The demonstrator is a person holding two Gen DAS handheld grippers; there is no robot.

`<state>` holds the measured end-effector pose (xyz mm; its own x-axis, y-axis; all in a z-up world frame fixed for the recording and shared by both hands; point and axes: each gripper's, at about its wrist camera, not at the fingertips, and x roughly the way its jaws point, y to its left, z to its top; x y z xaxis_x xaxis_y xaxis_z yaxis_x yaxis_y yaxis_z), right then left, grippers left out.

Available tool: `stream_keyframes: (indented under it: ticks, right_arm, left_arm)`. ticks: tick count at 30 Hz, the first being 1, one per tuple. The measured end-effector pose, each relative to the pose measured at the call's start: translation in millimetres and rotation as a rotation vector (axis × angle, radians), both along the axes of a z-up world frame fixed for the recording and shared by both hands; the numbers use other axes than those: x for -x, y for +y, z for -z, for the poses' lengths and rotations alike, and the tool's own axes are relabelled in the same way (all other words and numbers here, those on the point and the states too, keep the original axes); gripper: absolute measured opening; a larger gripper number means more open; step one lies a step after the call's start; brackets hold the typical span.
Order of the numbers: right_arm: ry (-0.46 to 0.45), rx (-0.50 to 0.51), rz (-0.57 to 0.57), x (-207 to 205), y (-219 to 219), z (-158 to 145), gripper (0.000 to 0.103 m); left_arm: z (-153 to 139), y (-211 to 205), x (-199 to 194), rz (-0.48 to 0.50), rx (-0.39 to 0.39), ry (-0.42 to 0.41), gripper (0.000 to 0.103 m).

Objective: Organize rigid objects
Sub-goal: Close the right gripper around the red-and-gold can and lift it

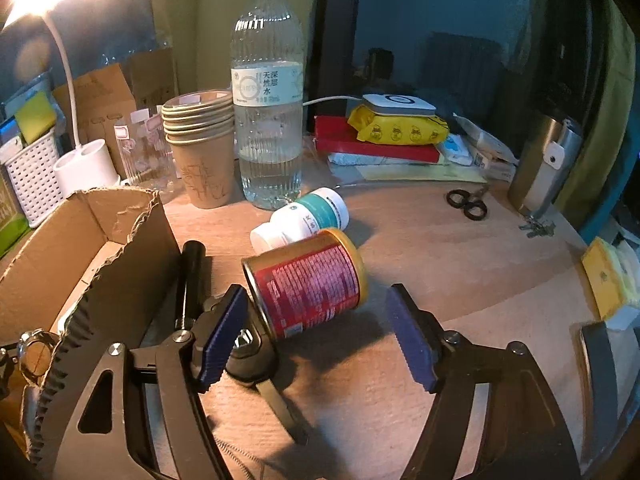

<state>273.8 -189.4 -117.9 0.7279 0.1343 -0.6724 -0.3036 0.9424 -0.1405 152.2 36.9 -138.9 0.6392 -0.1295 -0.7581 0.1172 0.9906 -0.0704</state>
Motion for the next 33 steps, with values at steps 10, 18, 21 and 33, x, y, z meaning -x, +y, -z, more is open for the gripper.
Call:
stream_keyframes:
  ticks: [10,18,21,33]
  right_arm:
    - [0.031,-0.006,-0.023,-14.7,2.9,6.3,0.075]
    - [0.014,-0.004,-0.006,-7.7,2.6,7.0,0.067]
    - [-0.006,-0.014,0.003,-0.2,0.3,1.3,0.067]
    - [-0.089,-0.036,-0.012,33.4,7.3,-25.0,0.030]
  left_arm:
    - [0.1,-0.3,0.0,0.000,0.000,0.000,0.019]
    - [0.0,0.7,0.0,0.000,0.000,0.000,0.019]
    - [0.1,0.2,0.0,0.000,0.000,0.000,0.019]
    - [0.0,0.8,0.0,0.000,0.000,0.000,0.019]
